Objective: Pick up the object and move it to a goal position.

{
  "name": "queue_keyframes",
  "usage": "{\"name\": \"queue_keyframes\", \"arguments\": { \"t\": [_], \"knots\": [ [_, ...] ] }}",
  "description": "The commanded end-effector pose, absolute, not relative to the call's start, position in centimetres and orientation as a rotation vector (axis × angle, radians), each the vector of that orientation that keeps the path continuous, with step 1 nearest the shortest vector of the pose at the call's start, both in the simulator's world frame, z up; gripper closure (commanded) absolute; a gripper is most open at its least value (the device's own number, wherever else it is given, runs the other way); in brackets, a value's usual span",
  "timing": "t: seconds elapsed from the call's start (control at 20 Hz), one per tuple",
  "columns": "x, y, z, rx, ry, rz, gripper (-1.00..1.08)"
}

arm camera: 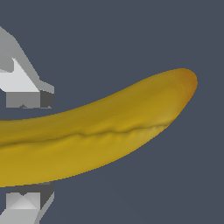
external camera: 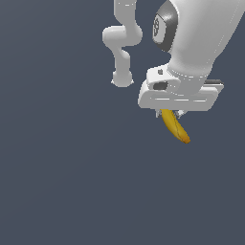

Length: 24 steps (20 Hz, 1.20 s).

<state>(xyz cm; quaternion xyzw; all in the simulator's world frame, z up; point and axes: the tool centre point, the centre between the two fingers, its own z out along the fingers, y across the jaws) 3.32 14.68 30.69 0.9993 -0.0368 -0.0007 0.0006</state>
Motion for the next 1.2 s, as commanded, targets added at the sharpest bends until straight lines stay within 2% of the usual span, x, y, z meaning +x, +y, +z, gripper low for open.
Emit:
{"name": "queue_keyframes", "arguments": {
  "t": [0.0, 0.5, 1.15],
  "knots": [
    [3.5, 15.2, 33.4, 3.139, -0.115, 0.0, 1.08],
    [4.3, 16.8, 40.5, 3.139, -0.115, 0.0, 1.08],
    [4.8, 17.5, 43.3, 3.139, -0.115, 0.0, 1.08]
  ]
}}
